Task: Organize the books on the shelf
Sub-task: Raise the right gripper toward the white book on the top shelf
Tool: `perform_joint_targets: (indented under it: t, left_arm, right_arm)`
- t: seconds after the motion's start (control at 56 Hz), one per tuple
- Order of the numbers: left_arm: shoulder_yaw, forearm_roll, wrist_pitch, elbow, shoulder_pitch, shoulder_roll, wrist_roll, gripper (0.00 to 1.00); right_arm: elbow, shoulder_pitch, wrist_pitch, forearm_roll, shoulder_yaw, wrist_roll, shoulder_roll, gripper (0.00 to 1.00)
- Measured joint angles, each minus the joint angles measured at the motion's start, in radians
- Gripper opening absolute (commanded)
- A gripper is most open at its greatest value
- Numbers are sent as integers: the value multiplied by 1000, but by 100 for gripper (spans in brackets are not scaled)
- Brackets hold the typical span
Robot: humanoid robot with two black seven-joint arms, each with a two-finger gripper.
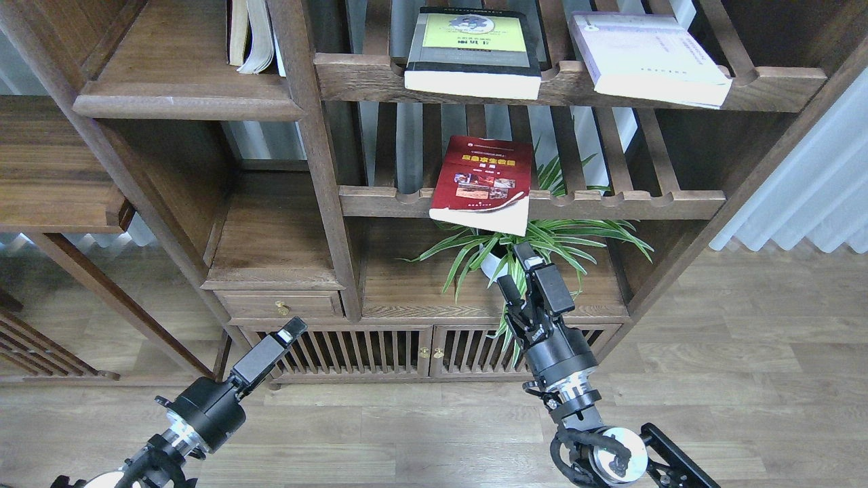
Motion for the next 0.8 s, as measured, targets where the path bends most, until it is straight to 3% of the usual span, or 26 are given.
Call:
perform_joint_targets:
  t: [0.375,0.804]
  left_arm:
    - [-19,-3,0,14,-26,0,2,100]
    - [-27,-5,0,48,-15,0,0,100]
  right_arm:
    - [143,10,30,-18,-8,-4,-75,99]
    - [207,147,14,-16,172,-5,-110,99]
